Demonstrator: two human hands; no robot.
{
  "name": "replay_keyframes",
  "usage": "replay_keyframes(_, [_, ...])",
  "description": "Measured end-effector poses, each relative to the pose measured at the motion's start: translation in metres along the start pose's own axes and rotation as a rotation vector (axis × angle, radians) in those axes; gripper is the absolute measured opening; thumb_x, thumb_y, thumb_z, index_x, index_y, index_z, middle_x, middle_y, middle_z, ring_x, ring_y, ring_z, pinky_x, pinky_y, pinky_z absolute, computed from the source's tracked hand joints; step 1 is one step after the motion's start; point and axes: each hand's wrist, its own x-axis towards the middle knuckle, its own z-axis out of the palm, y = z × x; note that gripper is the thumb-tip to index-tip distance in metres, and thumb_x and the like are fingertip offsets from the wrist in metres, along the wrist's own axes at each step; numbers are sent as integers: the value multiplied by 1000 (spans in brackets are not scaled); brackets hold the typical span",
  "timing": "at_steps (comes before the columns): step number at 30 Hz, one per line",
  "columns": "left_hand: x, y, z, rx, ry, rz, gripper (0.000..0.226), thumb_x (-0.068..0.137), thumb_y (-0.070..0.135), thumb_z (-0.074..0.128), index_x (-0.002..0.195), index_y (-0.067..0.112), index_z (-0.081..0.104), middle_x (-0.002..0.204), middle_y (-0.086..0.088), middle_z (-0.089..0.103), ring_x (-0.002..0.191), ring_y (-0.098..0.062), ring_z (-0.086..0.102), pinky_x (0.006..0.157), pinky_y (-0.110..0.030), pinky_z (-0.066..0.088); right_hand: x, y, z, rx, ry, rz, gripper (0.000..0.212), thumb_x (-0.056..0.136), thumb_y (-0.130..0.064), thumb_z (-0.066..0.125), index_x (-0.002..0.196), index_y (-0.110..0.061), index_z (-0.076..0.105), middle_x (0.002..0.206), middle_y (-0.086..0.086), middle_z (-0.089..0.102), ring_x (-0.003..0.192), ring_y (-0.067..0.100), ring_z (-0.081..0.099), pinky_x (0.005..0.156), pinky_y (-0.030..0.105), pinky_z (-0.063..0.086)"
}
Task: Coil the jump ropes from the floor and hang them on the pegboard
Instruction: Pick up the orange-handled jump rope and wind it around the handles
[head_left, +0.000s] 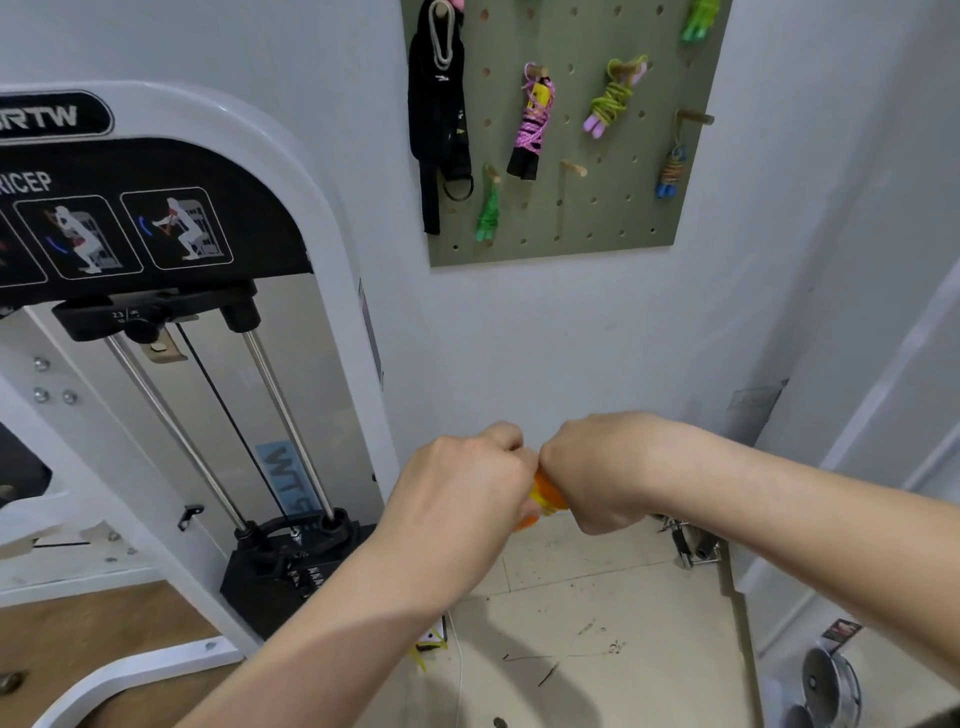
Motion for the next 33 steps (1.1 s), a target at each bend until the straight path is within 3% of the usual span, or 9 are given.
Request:
replay_keyframes(2, [0,-9,3,-72,-37,40,28,93,47,47,107,25,58,103,6,59,90,-22,61,69,-30,47,-7,1,-5,-29,-11,-33,21,86,-14,52,68,-17,40,69,-1,45,54,14,42,45,24,32])
replay_keyframes(6, [-1,-24,3,-186,-50,109,48,89,58,28,105,27,60,91,5,66,85,-17,61,73,-36,48,-8,18,-14,149,64,-172,14,83,-21,60,75,-11,57,62,1,49,54,18,45,47,27,35])
replay_keyframes(10, [-5,-35,3,-577,11,31,38,86,56,48,108,31,66,86,7,72,77,-9,65,69,-35,51,-16,36,-19,409,60,-270,29,95,-41,55,93,-15,67,68,-7,59,62,9,50,58,22,41])
replay_keyframes(17, [-1,-46,-14,-857,-104,-7,20,86,35,66,99,24,75,79,2,72,71,-15,64,69,-39,52,-16,25,-3,459,669,-203,53,94,-51,46,51,-20,42,46,0,42,45,16,38,48,32,34])
replay_keyframes(21, [1,-53,-25,-1287,-280,19,32,85,30,66,87,-2,73,62,9,66,56,-3,56,57,-18,47,-25,24,-11,887,564,-389,55,94,-38,57,43,-24,43,41,-3,41,38,9,39,43,23,32])
replay_keyframes(24, [1,-50,-18,-1586,-345,144,42,81,48,66,74,7,68,58,-1,59,49,-12,49,49,-20,38,-33,17,-21,1249,480,-577,51,93,-31,58,43,-25,51,40,-7,42,35,7,39,40,17,32])
replay_keyframes(26, [2,-43,-8,-1872,-407,15,68,68,51,80,94,-8,57,75,-32,50,59,-37,51,54,-34,43,-35,12,-27,1420,486,-633,47,90,-29,57,44,-25,60,38,-8,45,32,5,40,38,14,30])
replay_keyframes(29, [2,-36,19,-2433,-585,-307,77,60,37,89,107,-8,47,78,-24,55,59,-31,62,57,-34,55,-33,1,-30,1603,589,-550,44,84,-35,62,41,-22,61,35,-6,45,28,5,40,37,13,28])
replay_keyframes(33, [1,-21,29,-2329,-251,-186,37,88,33,55,96,0,41,52,0,58,43,-7,51,48,-18,41,-15,-7,-20,1864,733,-337,39,76,-39,61,45,-16,55,37,7,44,27,16,44,36,15,28])
